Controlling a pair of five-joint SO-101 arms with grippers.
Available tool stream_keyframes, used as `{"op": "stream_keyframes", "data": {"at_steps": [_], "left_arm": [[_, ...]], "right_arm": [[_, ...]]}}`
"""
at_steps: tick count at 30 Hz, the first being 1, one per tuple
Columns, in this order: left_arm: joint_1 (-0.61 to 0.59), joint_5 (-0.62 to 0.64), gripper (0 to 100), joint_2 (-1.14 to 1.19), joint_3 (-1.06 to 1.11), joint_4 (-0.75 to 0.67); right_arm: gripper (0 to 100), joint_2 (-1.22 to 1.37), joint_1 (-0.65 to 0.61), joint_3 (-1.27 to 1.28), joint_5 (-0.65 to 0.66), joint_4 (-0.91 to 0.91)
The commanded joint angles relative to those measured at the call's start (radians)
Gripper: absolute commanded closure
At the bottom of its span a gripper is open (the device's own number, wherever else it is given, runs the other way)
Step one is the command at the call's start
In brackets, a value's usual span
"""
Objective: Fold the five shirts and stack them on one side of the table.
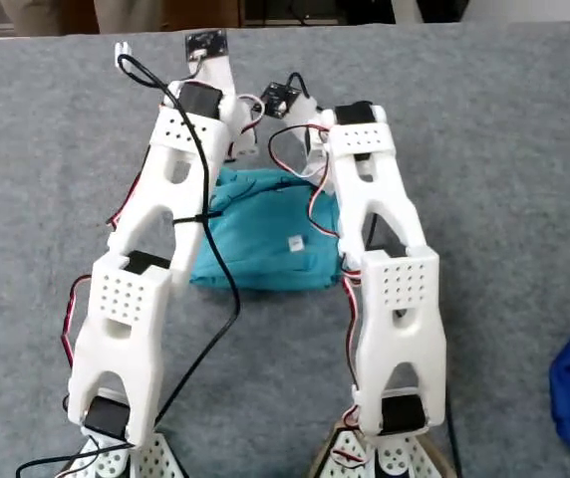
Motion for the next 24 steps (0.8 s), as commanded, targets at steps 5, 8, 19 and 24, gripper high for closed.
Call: {"op": "stream_keyframes", "data": {"at_steps": [5, 8, 19, 24], "left_arm": [[-0.071, 0.005, 98, 0.131, 0.011, -0.072], [-0.114, -0.020, 98, 0.205, -0.046, -0.072], [-0.189, -0.058, 98, 0.323, -0.281, -0.068], [-0.198, -0.057, 98, 0.323, -0.310, -0.064]], "right_arm": [[99.3, -0.002, 0.024, -0.051, -0.005, -0.020], [99.3, -0.002, 0.024, -0.051, -0.005, -0.020], [99.3, 0.001, 0.036, -0.070, -0.005, -0.034], [99.3, -0.002, 0.036, -0.073, -0.005, -0.034]]}}
